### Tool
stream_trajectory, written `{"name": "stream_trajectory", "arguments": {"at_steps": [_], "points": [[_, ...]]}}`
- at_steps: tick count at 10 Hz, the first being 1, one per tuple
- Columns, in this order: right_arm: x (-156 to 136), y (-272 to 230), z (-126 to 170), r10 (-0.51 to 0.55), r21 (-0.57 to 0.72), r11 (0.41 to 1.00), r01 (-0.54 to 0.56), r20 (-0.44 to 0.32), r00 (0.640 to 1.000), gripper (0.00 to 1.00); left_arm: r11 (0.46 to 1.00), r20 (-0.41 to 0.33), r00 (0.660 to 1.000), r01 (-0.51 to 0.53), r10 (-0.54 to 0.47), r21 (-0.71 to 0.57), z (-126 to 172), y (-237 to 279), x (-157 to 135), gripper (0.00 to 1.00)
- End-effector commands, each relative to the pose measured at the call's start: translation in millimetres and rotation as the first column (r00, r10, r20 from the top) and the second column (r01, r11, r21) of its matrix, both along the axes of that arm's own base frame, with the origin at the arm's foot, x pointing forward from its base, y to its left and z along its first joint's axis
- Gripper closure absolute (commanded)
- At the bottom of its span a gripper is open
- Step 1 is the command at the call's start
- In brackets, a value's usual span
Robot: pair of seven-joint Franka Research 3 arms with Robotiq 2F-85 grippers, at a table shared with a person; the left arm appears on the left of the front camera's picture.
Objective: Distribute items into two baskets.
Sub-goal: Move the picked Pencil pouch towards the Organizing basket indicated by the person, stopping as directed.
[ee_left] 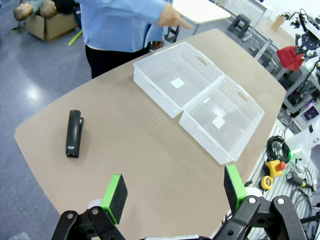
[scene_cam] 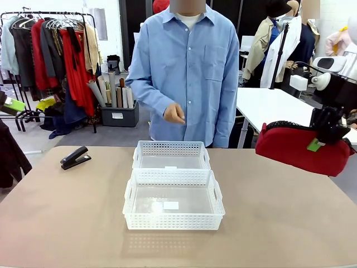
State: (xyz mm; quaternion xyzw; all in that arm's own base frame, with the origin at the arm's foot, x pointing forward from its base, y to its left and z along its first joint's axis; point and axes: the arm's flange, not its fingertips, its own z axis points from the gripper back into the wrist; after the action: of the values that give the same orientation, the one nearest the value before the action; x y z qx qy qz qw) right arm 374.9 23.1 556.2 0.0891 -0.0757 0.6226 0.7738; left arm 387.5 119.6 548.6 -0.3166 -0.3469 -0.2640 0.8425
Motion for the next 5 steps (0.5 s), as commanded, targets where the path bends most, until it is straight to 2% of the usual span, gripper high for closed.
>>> {"name": "stream_trajectory", "arguments": {"at_steps": [1, 5], "points": [[0.9, -0.2, 0.7, -0.012, 0.003, 1.000, 0.011, 0.006, 1.000, 1.00, 1.000, 0.008, 1.000, 0.000, 0.001, -0.023, 1.2, -1.0, 0.4, 0.00], [0.9, -0.2, 0.7, -0.012, 0.003, 1.000, 0.011, 0.006, 1.000, 1.00, 1.000, 0.008, 1.000, 0.000, 0.001, -0.023, 1.2, -1.0, 0.4, 0.00]]}}
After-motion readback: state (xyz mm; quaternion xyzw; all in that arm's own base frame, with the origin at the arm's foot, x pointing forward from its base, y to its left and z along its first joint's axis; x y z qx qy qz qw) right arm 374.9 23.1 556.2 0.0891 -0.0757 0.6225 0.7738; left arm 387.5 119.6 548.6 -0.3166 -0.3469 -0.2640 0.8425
